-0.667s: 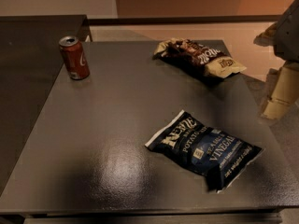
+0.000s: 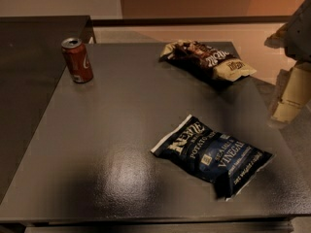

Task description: Move brown chip bag near blue chip bag

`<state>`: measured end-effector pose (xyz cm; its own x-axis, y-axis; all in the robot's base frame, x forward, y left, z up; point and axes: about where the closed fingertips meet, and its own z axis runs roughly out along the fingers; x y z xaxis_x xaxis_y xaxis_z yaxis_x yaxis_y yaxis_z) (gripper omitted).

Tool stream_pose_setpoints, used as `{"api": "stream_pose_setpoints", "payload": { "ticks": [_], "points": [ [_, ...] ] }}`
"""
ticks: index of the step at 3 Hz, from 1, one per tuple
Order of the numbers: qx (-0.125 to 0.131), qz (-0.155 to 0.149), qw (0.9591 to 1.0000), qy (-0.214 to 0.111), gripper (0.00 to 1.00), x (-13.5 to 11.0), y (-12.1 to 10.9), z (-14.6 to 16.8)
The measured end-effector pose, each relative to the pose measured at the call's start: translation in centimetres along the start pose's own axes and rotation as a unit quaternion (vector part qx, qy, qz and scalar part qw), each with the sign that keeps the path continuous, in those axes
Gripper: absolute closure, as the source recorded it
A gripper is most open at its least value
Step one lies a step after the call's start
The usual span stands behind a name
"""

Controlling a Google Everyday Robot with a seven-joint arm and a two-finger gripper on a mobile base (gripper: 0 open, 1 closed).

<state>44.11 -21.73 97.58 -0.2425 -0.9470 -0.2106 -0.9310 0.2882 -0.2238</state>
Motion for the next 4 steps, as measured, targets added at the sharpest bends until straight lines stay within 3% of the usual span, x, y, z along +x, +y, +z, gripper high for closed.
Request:
{"api": "stream_pose_setpoints", "payload": {
  "ticks": [1,2,4],
  "points": [
    [-0.014,0.043,0.9987,-0.022,0.0,-0.4,-1.8,1.4],
    [-0.011,0.082,0.9957,-0.041,0.0,-1.3,-4.4,3.4],
    [0.012,0.156,0.986,-0.059,0.0,-2.5,-10.0,8.2]
  ]
}}
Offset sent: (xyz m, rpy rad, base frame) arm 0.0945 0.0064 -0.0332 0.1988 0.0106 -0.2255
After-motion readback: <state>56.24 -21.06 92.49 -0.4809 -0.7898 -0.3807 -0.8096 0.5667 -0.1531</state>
